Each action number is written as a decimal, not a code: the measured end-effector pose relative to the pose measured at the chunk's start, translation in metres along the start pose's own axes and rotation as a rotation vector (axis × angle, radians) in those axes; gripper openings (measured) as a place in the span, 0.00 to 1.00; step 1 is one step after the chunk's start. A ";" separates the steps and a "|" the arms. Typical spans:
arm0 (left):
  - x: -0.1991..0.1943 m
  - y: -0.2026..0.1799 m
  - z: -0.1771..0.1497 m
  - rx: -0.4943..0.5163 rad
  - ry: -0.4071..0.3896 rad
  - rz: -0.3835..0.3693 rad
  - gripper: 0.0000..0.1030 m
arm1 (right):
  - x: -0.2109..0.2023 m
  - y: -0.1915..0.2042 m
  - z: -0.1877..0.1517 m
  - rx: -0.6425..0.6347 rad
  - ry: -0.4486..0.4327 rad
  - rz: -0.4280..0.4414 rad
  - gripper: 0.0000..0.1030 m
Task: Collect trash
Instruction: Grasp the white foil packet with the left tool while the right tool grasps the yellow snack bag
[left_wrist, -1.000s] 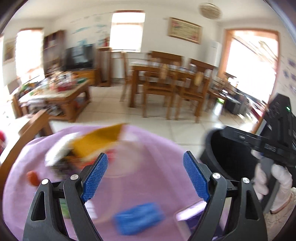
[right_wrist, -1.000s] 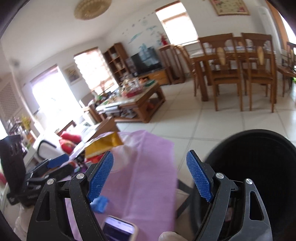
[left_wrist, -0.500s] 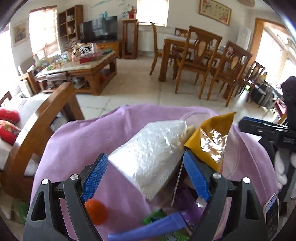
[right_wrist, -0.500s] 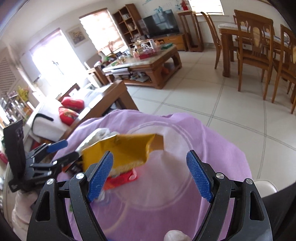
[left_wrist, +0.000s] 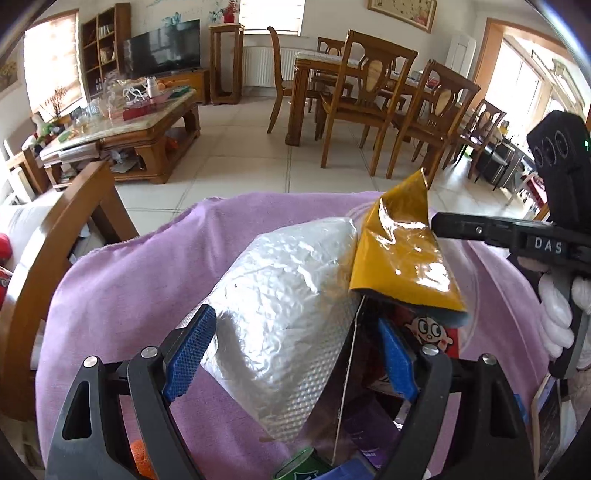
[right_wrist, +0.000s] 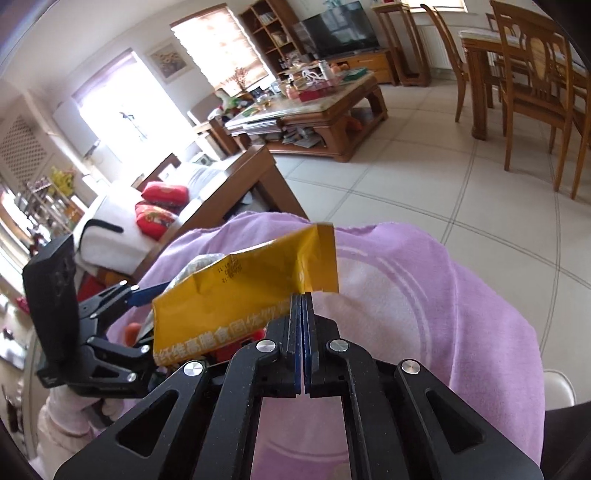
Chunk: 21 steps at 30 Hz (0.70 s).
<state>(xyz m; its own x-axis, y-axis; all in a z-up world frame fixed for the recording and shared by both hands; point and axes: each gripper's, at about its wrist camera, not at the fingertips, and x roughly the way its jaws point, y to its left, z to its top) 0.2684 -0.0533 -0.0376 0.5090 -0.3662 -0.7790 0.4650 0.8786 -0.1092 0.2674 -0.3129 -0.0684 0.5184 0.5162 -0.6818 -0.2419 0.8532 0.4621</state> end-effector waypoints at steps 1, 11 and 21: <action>-0.001 0.001 0.000 -0.006 0.002 -0.010 0.75 | 0.000 0.001 -0.001 -0.004 0.000 0.005 0.02; -0.018 0.009 0.008 -0.031 -0.035 -0.030 0.75 | -0.009 -0.030 0.001 0.255 0.042 0.174 0.81; 0.004 0.014 0.013 -0.036 0.010 -0.069 0.75 | 0.026 -0.033 0.021 0.473 0.132 0.230 0.78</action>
<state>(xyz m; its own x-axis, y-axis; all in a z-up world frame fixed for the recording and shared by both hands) 0.2862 -0.0464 -0.0347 0.4697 -0.4230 -0.7749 0.4719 0.8621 -0.1846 0.3059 -0.3292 -0.0888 0.3810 0.7169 -0.5838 0.0744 0.6056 0.7923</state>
